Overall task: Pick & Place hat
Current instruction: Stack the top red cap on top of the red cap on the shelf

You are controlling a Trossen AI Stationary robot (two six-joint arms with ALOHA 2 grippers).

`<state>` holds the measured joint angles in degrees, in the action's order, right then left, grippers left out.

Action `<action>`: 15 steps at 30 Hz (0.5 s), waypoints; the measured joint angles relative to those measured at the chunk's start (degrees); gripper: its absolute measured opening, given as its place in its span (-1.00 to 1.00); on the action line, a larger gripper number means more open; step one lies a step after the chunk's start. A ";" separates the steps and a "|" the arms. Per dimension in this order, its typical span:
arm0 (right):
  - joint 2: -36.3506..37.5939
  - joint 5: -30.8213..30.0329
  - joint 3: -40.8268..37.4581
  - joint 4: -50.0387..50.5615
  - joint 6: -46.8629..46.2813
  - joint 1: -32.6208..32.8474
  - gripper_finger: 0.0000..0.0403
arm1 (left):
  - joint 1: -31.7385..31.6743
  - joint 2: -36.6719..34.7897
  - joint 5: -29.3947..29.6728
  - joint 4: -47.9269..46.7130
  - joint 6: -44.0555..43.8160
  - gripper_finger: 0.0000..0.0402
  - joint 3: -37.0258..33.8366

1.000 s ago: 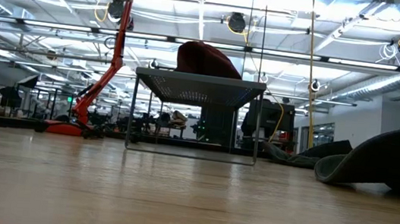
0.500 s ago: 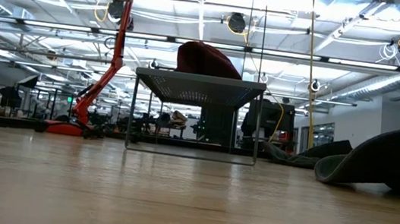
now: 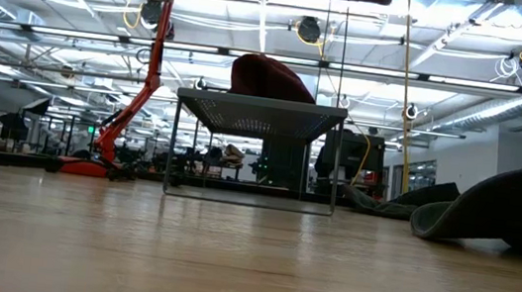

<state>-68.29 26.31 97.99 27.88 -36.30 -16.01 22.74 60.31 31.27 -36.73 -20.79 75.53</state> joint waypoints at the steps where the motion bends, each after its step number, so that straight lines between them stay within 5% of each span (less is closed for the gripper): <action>1: -0.70 -0.95 1.34 3.11 1.48 0.00 -1.00 | -0.31 -0.47 -0.28 0.04 0.06 0.16 0.00; 15: -16.53 -15.18 23.67 41.74 23.13 4.87 -1.00 | -2.62 -4.97 -3.18 0.29 2.71 0.21 0.02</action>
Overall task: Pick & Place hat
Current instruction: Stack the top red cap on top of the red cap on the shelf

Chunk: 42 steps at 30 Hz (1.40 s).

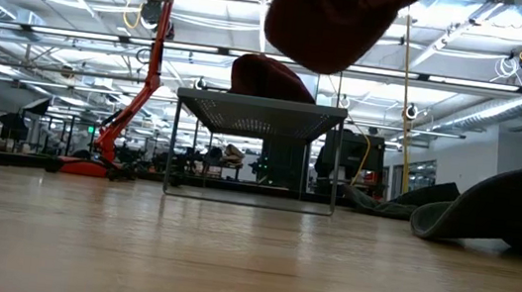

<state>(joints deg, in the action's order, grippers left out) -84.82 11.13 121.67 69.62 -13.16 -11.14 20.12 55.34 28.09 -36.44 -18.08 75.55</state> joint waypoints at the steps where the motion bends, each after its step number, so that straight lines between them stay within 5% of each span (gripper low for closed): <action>1: -1.17 -1.03 1.50 1.29 1.37 0.46 -1.00 | 0.03 -0.04 -0.07 -0.05 0.24 0.21 0.00; 11: -6.91 -14.22 10.56 -7.03 13.14 2.92 -1.00 | 0.02 -0.12 -0.43 -0.29 0.36 0.21 0.00; 32: -15.59 -59.61 10.64 -42.64 60.66 3.00 -1.00 | 0.02 -0.10 -0.43 -0.23 -0.10 0.21 0.00; 42: -21.12 -62.23 10.54 -39.24 61.09 2.90 -1.00 | 0.04 -0.10 -0.74 -0.23 -0.23 0.21 0.00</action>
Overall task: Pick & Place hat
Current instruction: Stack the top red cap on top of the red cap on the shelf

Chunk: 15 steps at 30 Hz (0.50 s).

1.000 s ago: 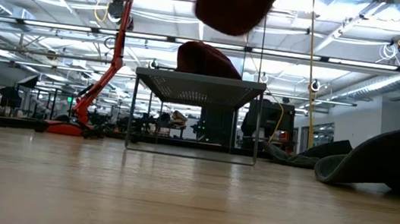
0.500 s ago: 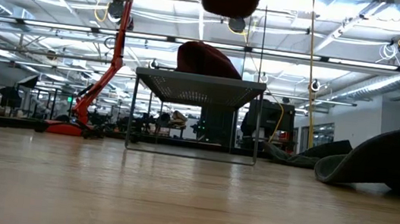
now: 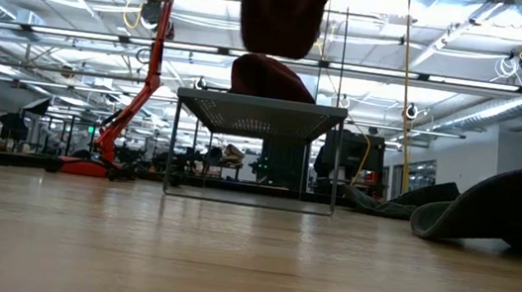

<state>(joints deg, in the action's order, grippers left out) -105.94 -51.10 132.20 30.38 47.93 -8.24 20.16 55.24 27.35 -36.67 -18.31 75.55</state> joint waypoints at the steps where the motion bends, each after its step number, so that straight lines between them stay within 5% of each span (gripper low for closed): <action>1: -0.40 0.17 0.00 0.10 -0.75 -0.19 -1.00 | 0.00 0.00 -0.23 0.00 0.00 0.21 0.00; 15: -1.03 4.95 -7.24 1.95 -8.17 -4.22 -1.00 | 0.00 0.02 -1.94 0.01 0.04 0.21 0.00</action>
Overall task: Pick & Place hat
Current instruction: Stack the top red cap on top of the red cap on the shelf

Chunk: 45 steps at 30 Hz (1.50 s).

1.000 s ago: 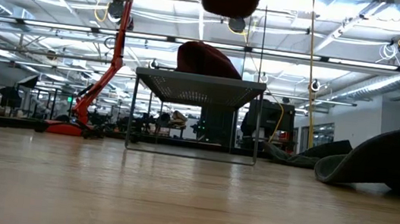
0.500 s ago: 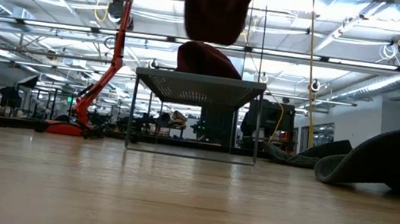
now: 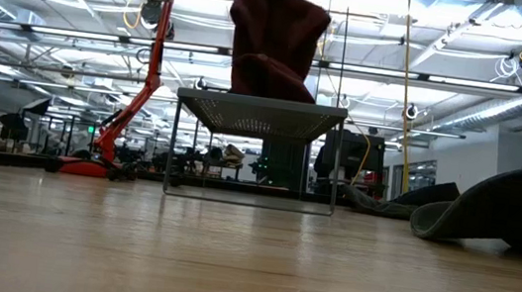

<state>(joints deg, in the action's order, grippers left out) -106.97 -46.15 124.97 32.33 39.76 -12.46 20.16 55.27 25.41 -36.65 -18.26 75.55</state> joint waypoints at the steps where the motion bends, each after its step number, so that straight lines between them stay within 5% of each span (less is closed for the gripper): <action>1: 0.05 -0.15 -1.15 -1.00 0.01 -0.24 -1.00 | 0.00 0.00 -0.01 -0.01 0.00 0.21 0.00; 30: 0.47 -3.09 -15.93 4.76 -8.85 6.56 -0.99 | 0.00 0.24 -4.22 -0.06 -0.08 0.21 0.02; 45: 0.47 3.42 -20.96 4.80 -13.13 6.57 -0.98 | 0.00 0.24 -4.15 -0.06 -0.52 0.21 0.02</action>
<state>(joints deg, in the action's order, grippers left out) -106.50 -42.73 104.00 37.12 26.62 -5.89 20.16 55.51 21.26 -36.71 -18.79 75.57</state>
